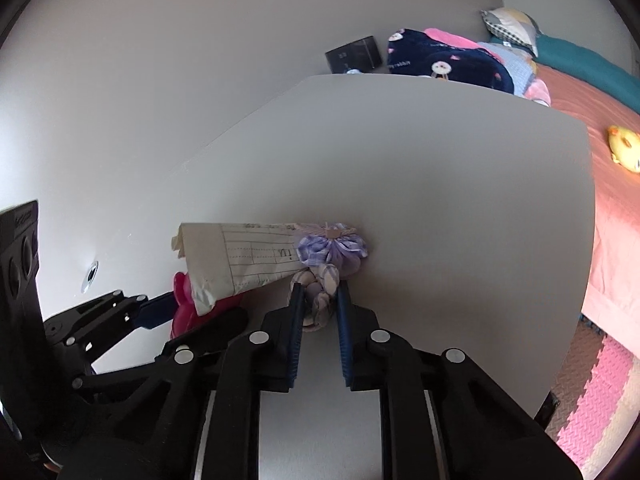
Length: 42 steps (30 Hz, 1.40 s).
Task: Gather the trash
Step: 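Grasp the magenta toy with the left gripper while the right grasps the flower plush, then carry the magenta toy and flower plush over the black bin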
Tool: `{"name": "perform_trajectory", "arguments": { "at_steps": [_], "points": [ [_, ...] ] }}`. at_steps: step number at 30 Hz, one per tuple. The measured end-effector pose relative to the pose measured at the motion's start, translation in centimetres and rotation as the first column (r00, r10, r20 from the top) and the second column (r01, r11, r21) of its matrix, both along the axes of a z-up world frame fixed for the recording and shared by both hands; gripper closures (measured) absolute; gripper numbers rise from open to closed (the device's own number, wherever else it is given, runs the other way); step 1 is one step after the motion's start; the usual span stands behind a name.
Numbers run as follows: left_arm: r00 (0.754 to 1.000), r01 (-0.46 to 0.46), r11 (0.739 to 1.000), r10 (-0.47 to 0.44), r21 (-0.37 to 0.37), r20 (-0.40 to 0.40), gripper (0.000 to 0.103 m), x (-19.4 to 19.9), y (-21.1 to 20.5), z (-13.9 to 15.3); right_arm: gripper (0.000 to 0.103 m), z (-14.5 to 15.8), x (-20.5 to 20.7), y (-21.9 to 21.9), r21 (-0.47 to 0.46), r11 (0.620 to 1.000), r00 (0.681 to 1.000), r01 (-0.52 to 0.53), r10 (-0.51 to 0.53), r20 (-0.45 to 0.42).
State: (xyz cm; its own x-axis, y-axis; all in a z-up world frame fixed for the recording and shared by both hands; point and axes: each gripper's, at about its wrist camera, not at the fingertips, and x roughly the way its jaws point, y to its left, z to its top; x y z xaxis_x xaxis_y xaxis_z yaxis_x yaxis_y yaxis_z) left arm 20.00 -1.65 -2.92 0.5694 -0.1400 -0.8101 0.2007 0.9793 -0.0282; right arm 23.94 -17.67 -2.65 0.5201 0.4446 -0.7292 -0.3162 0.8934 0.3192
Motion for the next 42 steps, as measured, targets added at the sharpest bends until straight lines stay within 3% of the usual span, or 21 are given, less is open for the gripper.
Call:
{"name": "perform_trajectory", "arguments": {
  "at_steps": [27,42],
  "points": [
    [0.999,-0.012,1.0,0.012,-0.005,0.046,0.064,-4.9,-2.5,2.5,0.087,3.5,-7.8,-5.0,0.039,0.999,0.998,0.034,-0.036,0.049],
    [0.994,0.069,0.997,-0.067,-0.018,0.089,0.064,-7.9,-7.5,3.5,0.087,4.6,-12.2,-10.0,0.04,0.995,0.992,0.089,-0.092,0.092]
  ]
}}
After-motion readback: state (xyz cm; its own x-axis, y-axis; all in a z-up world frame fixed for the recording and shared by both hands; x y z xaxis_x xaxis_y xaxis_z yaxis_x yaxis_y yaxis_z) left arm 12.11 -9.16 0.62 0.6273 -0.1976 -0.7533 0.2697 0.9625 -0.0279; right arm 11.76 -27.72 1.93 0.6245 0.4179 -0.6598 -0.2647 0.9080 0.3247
